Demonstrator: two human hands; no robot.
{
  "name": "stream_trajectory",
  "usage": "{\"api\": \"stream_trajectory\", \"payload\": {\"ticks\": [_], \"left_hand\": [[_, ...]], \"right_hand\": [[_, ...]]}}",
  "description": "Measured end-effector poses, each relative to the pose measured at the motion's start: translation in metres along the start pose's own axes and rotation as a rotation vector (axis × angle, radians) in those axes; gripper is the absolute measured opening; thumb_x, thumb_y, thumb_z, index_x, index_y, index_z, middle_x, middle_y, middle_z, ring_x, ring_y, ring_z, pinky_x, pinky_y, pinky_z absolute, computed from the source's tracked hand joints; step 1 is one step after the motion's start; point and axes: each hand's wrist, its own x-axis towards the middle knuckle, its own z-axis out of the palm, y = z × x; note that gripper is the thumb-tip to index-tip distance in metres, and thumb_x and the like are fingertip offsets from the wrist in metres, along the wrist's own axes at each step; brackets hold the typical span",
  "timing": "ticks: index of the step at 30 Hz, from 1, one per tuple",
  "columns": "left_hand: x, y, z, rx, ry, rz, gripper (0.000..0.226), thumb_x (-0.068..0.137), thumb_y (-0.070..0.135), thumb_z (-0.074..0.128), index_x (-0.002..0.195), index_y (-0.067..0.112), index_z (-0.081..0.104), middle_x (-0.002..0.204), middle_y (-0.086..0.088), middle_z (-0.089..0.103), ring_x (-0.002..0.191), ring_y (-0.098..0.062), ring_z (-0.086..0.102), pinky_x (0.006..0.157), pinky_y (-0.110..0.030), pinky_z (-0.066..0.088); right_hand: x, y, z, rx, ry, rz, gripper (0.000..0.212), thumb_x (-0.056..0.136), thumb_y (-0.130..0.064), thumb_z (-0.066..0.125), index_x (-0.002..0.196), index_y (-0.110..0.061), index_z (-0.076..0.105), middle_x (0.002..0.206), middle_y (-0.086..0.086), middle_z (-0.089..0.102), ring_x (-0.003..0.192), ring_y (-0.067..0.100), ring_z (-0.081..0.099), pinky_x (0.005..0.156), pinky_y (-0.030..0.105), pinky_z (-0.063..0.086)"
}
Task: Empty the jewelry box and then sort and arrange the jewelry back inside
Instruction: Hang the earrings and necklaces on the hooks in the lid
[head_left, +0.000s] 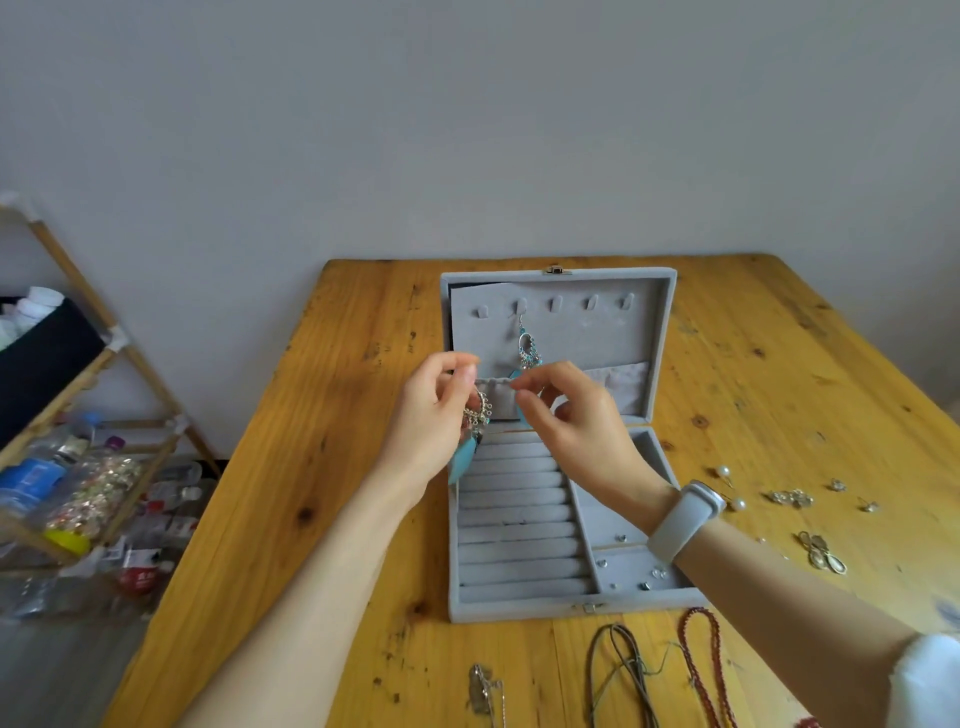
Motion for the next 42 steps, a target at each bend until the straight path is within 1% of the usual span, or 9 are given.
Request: {"api": "stream_trajectory", "payload": {"ticks": [4, 9, 13, 17, 22, 28, 32, 36, 42], "left_hand": [[-0.006, -0.001, 0.000, -0.045, 0.013, -0.051, 0.008, 0.093, 0.025, 0.049, 0.100, 0.026, 0.053, 0.082, 0.002, 0.058, 0.070, -0.005, 0.054, 0.049, -0.012, 0.044], [-0.011, -0.001, -0.001, -0.053, -0.020, -0.067, 0.006, 0.092, 0.024, 0.051, 0.098, 0.023, 0.053, 0.073, -0.002, 0.059, 0.057, -0.003, 0.055, 0.047, -0.017, 0.045], [-0.015, -0.001, -0.006, -0.108, -0.106, -0.106, 0.004, 0.088, 0.022, 0.057, 0.085, 0.020, 0.058, 0.074, -0.004, 0.065, 0.062, -0.011, 0.063, 0.059, -0.025, 0.054], [-0.019, 0.002, -0.010, -0.173, -0.181, -0.131, 0.005, 0.084, 0.009, 0.063, 0.081, 0.013, 0.064, 0.075, -0.006, 0.069, 0.071, -0.014, 0.066, 0.065, -0.023, 0.054], [-0.020, 0.006, -0.011, -0.167, -0.186, -0.138, 0.018, 0.082, -0.001, 0.062, 0.091, 0.014, 0.068, 0.076, -0.002, 0.068, 0.068, -0.007, 0.065, 0.064, -0.019, 0.054], [-0.020, 0.009, -0.013, -0.150, -0.167, -0.124, 0.020, 0.085, 0.002, 0.060, 0.102, 0.010, 0.068, 0.076, -0.003, 0.069, 0.070, -0.009, 0.066, 0.070, -0.020, 0.055], [-0.018, 0.011, -0.008, -0.045, -0.097, -0.029, 0.016, 0.087, 0.002, 0.057, 0.098, 0.007, 0.068, 0.071, -0.002, 0.067, 0.060, -0.004, 0.063, 0.060, -0.017, 0.053], [-0.014, 0.020, -0.003, 0.085, -0.092, 0.071, 0.011, 0.087, 0.003, 0.057, 0.085, 0.013, 0.060, 0.068, -0.001, 0.067, 0.055, -0.006, 0.063, 0.055, -0.018, 0.051], [-0.003, 0.032, -0.005, 0.131, -0.143, 0.038, 0.014, 0.088, 0.005, 0.057, 0.077, 0.014, 0.060, 0.072, -0.004, 0.069, 0.059, -0.012, 0.065, 0.060, -0.025, 0.055]], "right_hand": [[-0.007, -0.009, 0.007, 0.120, -0.082, 0.072, 0.010, 0.084, -0.014, 0.062, 0.080, -0.021, 0.057, 0.071, -0.011, 0.053, 0.063, 0.005, 0.046, 0.060, 0.012, 0.035], [-0.012, -0.010, 0.012, 0.038, -0.106, 0.092, 0.011, 0.083, -0.017, 0.064, 0.076, -0.017, 0.056, 0.069, -0.008, 0.052, 0.062, 0.003, 0.046, 0.060, 0.012, 0.037], [-0.013, -0.012, 0.008, 0.018, -0.128, 0.115, 0.009, 0.083, -0.011, 0.059, 0.076, -0.014, 0.056, 0.068, -0.005, 0.054, 0.063, 0.009, 0.047, 0.062, 0.018, 0.038], [-0.012, -0.013, 0.002, 0.038, -0.127, 0.150, 0.006, 0.084, -0.010, 0.058, 0.078, -0.010, 0.057, 0.068, -0.002, 0.056, 0.067, 0.012, 0.051, 0.067, 0.024, 0.043], [-0.013, -0.011, -0.003, 0.043, -0.104, 0.151, 0.016, 0.085, -0.010, 0.056, 0.071, -0.016, 0.052, 0.066, -0.006, 0.054, 0.065, 0.010, 0.050, 0.067, 0.023, 0.042], [-0.013, -0.007, -0.006, 0.098, -0.111, 0.151, 0.016, 0.086, -0.004, 0.054, 0.074, -0.014, 0.051, 0.066, -0.006, 0.054, 0.063, 0.010, 0.052, 0.065, 0.021, 0.044], [-0.011, -0.006, -0.007, 0.172, -0.096, 0.142, 0.028, 0.086, 0.000, 0.052, 0.079, -0.026, 0.047, 0.070, -0.004, 0.054, 0.063, 0.012, 0.051, 0.061, 0.015, 0.041], [-0.007, -0.008, -0.012, 0.109, -0.104, 0.120, 0.024, 0.085, 0.003, 0.046, 0.088, -0.020, 0.054, 0.069, 0.001, 0.055, 0.058, 0.006, 0.048, 0.058, 0.011, 0.039], [-0.003, -0.006, -0.019, 0.135, -0.114, 0.167, 0.028, 0.085, 0.001, 0.051, 0.076, -0.025, 0.055, 0.077, 0.003, 0.060, 0.070, 0.015, 0.054, 0.066, 0.019, 0.043]]}}
